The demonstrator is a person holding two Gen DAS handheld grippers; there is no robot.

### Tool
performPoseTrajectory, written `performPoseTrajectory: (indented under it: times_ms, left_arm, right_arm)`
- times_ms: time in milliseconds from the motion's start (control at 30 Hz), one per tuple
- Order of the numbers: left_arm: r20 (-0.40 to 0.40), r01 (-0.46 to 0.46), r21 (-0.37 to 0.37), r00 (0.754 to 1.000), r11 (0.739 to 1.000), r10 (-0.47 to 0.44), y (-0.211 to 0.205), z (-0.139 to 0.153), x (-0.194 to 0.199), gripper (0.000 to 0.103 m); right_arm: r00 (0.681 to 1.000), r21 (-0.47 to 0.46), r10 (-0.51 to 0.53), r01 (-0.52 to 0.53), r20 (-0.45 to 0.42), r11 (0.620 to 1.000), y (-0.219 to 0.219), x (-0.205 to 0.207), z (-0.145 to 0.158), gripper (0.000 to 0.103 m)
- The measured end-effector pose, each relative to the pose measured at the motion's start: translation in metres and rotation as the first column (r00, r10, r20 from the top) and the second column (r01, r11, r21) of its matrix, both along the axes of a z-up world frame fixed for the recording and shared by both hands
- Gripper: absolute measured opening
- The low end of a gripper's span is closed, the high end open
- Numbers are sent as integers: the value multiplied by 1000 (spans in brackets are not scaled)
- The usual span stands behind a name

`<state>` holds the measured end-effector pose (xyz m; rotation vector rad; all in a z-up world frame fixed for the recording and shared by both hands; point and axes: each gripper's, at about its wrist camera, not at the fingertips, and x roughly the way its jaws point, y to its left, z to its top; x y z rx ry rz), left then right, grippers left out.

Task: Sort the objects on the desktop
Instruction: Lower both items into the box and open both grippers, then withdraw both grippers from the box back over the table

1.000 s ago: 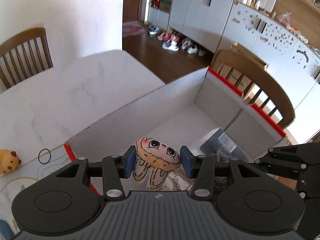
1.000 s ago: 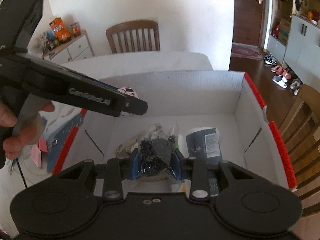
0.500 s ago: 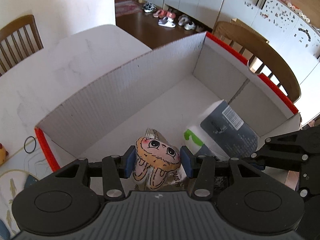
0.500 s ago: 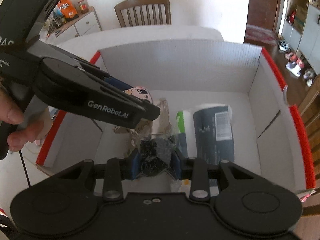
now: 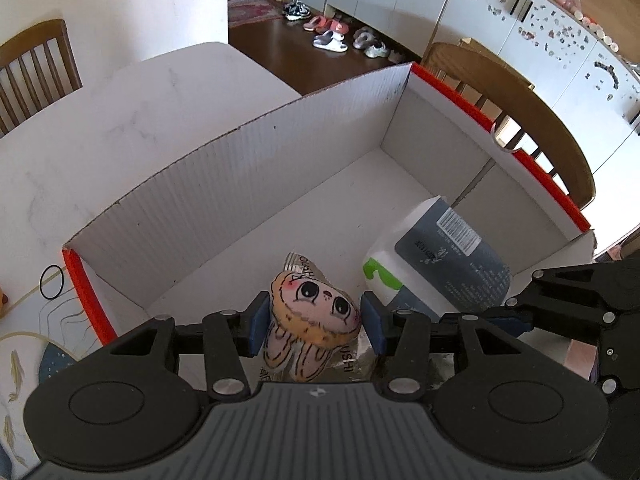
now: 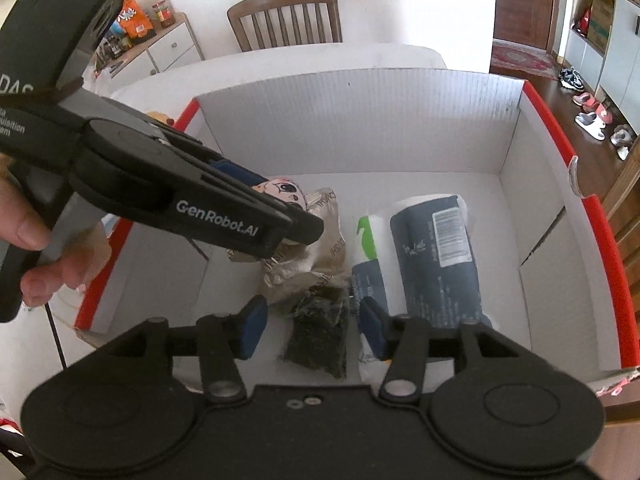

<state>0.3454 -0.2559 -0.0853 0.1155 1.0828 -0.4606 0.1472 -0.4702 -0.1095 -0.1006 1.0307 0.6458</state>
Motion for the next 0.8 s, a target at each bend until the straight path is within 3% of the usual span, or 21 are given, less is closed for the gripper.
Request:
performPoseTrajectory:
  times_ms: [133,433,533,800]
  left_arm:
    - [23,-10,-28,1000,1000,10,6,9,-4,53]
    - [73,-21,-111,997,994,29,28,34,-23,57]
    - [88,-25,-136,995,990,37,36,42,-33,57]
    - [140,-17,-188,989,982,44,59,63,-64,58]
  right_arm:
    - [1000,17,-6,6,22,1000,-3,-3,11,65]
    - [997,62,-35,31,66,998,-11,-9,36,66]
    - [995,84,-50,43,83,996,-13,-11,43,73]
    - [992,108,-64,52,107,993,-7,-25,55,79]
